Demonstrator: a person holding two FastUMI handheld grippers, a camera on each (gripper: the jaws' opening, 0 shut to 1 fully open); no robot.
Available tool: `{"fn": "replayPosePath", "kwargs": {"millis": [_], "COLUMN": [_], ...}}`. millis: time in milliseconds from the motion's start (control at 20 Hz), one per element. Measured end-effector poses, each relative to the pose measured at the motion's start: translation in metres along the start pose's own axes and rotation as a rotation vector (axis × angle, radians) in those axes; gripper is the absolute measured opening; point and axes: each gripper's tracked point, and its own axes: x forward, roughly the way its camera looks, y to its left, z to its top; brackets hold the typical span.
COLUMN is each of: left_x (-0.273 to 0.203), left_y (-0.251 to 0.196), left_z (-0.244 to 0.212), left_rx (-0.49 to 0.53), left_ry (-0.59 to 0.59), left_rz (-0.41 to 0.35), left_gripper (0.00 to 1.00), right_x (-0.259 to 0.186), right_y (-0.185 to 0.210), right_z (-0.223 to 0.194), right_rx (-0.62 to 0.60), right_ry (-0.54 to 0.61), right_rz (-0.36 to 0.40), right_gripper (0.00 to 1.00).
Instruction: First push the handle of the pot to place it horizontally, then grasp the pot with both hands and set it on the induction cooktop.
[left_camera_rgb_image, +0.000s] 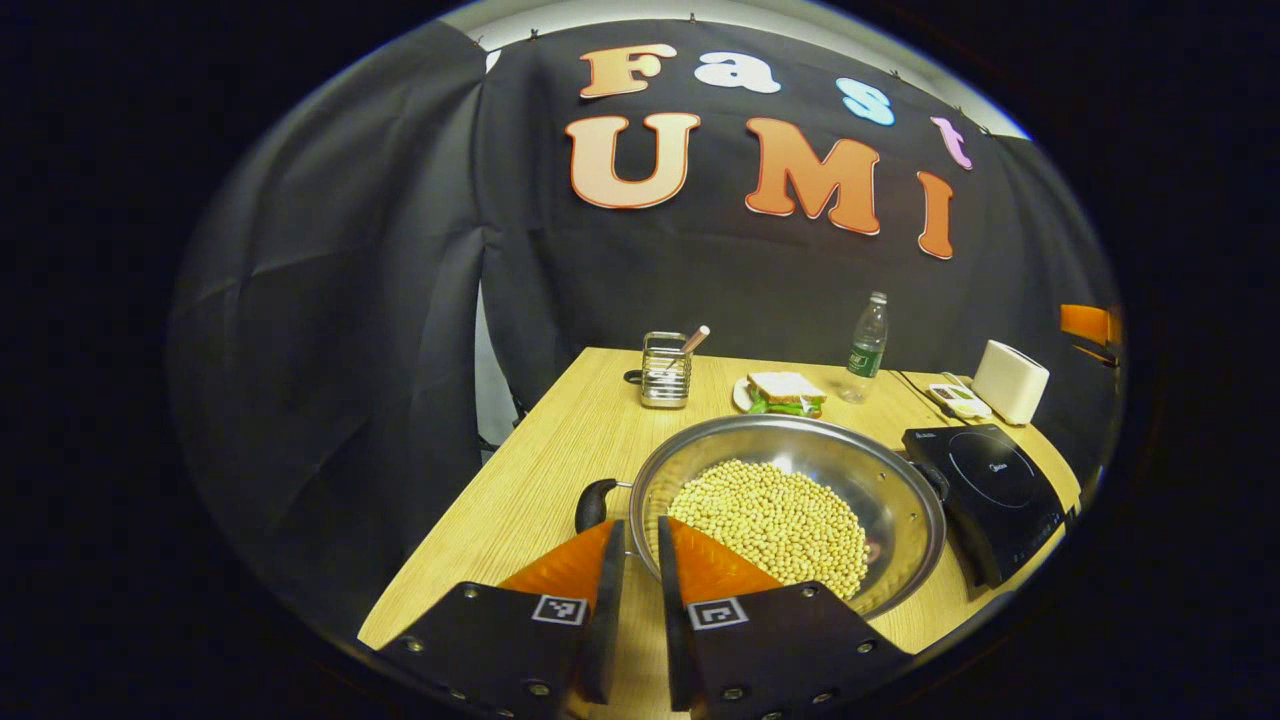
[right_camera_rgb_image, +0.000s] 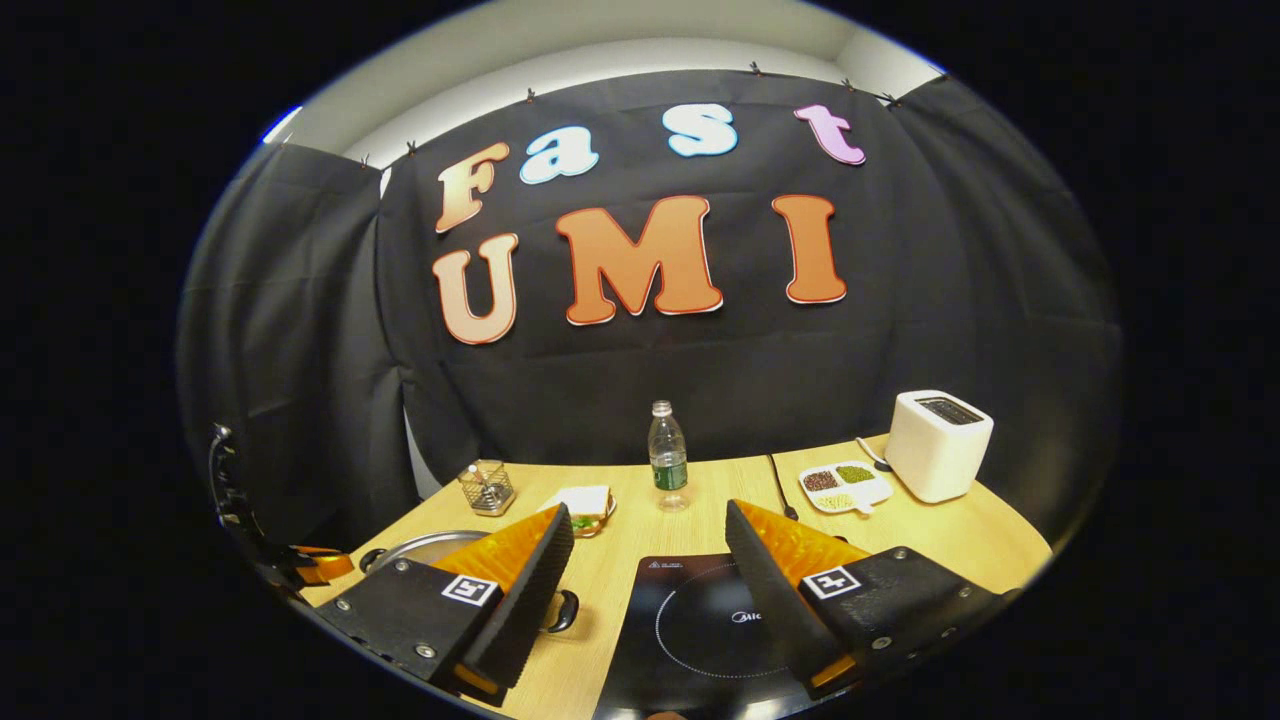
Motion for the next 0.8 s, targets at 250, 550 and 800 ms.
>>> {"fn": "replayPosePath", "kwargs": {"millis": [250,550,800], "left_x": [0.013,0.041,0.059], "left_y": [0.000,0.025,0.035], "left_z": [0.004,-0.009,-0.037], "left_rx": [0.012,-0.004,0.000], "left_ry": [0.003,0.040,0.114], "left_rz": [-0.008,0.050,0.063], "left_gripper": [0.49,0.71,0.83], "right_x": [0.026,0.049,0.064], "right_y": [0.042,0.078,0.086], "right_z": [-0.057,-0.122,-0.161], "right_rx": [-0.011,-0.050,-0.047], "right_ry": [0.124,0.260,0.357], "right_rz": [0.036,0.063,0.050], "right_gripper": [0.96,0.96,0.96]}}
